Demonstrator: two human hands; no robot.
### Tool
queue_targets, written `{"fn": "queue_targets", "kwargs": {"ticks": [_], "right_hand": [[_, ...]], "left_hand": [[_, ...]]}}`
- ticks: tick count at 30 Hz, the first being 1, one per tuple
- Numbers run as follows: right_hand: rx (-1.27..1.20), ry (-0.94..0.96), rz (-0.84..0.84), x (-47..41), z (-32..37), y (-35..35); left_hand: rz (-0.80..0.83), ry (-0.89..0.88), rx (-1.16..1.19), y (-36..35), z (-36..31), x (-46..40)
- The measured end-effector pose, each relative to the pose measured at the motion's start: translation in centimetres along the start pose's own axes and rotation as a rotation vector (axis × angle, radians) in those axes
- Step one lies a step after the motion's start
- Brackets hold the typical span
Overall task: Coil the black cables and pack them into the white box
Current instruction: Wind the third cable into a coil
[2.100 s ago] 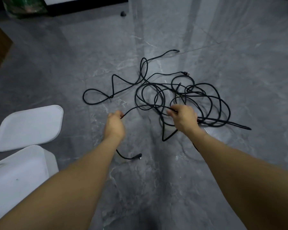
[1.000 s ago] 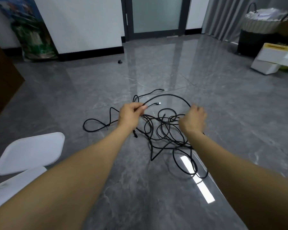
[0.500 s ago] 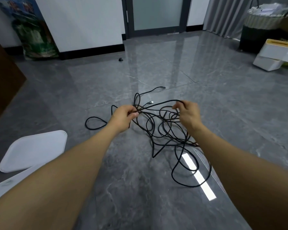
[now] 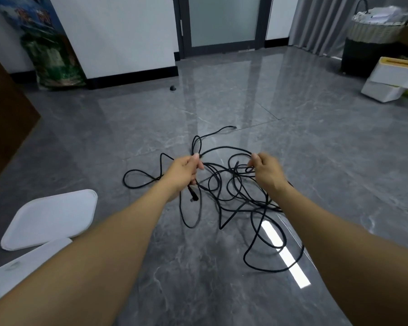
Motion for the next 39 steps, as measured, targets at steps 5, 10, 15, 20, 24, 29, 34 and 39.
{"fn": "queue_targets", "kwargs": {"ticks": [5,10,15,20,24,29,34,39], "right_hand": [[0.053,-0.094,-0.057,-0.6,-1.6,0.2],[0.080,-0.214,-0.092,-1.2,-3.9,0.1],[0.363,-0.156,-0.133,-0.5,-4.3,0.5],[0.608,0.226,0.074,0.8,0.1,-1.8],[0.493,0.418,0.152,1.3,3.1,-2.2],[0.172,0.426,0.153,0.7,3.7,-2.0],[-0.048,0.376,0.040,-0.1,2.7,-2.1],[-0.252,0.324,0.094,-0.2,3.1,-2.2]], "left_hand": [[-0.141,0.105,0.483,0.2,-0.5,-0.9],[-0.446,0.117,0.921,1.7,-0.4,-1.6],[-0.570,0.045,0.654,2.5,0.1,-1.7],[-0.262,-0.089,0.116,-0.4,-0.5,-1.0],[-0.084,-0.110,-0.067,-0.6,0.2,-0.9],[0.088,-0.056,-0.041,-0.6,-0.3,-0.2],[0.234,0.130,0.257,-1.5,-1.0,0.2],[0.320,0.278,0.555,-1.6,-2.2,-0.3]]}}
Point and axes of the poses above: each hand's wrist, its own x-axis away from the middle knuckle, its own y-axis out of the back of the hand, z = x × y, the point moved 1 cm from there along -x, towards the middle knuckle, and after that the axes turned 8 degrees about x, right-handed, at the moved point
